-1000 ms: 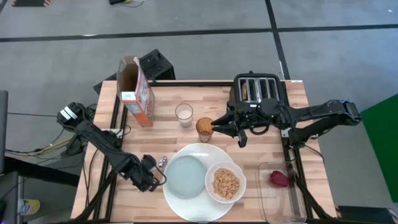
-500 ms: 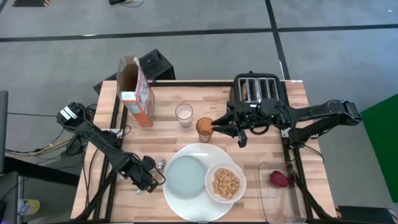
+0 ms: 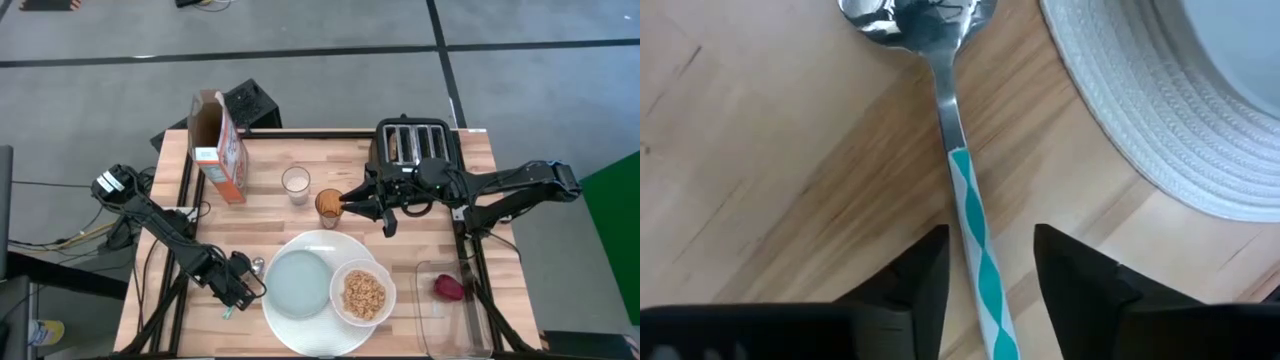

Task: Arrange a breakfast setting
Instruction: Put the blue patterned spoon to the left of the gray plate

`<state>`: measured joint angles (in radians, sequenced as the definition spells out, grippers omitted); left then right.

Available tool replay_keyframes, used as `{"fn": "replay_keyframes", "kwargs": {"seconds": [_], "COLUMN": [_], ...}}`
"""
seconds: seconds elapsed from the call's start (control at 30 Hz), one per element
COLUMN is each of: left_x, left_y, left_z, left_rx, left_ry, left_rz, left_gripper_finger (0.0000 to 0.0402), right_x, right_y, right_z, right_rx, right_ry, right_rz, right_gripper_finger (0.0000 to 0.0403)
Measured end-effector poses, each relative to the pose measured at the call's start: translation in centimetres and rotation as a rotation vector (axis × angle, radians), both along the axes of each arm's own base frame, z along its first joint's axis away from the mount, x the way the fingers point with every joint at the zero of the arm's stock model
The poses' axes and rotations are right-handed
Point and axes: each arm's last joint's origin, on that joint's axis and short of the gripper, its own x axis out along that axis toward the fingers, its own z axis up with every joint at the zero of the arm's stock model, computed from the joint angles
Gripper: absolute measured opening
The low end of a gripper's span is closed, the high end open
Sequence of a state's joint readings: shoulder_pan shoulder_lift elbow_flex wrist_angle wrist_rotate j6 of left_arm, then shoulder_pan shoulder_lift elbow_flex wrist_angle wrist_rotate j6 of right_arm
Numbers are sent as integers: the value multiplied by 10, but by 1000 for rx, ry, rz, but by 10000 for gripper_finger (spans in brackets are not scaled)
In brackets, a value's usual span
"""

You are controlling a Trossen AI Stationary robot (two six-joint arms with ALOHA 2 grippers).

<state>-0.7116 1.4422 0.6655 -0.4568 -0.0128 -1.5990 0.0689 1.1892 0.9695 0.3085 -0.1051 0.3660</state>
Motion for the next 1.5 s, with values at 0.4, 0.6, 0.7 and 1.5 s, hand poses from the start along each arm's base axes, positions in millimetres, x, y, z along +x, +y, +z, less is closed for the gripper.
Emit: {"fn": "replay_keyframes", "kwargs": {"seconds": [0.4,0.6,0.7,1.5], "left_x": [10,15,16,-7], "left_y": [10,17,18,8], "left_z": [3,3,3,0], "left_rx": [46,69,41,-43], "left_ry": [-48,-56,-36,215], "left_rz": [64,74,100,69], "left_gripper_finger": [137,137,137,137], "right_x": [0,0,0,0], "right_y": [0,0,0,0], "right_z": [0,-1,-1,-4], "right_rx": [0,-1,-1,-11], "right_ry": [2,12,12,45], "right_rz": [0,0,0,-1], "right_gripper_finger": [134,134,134,134]}}
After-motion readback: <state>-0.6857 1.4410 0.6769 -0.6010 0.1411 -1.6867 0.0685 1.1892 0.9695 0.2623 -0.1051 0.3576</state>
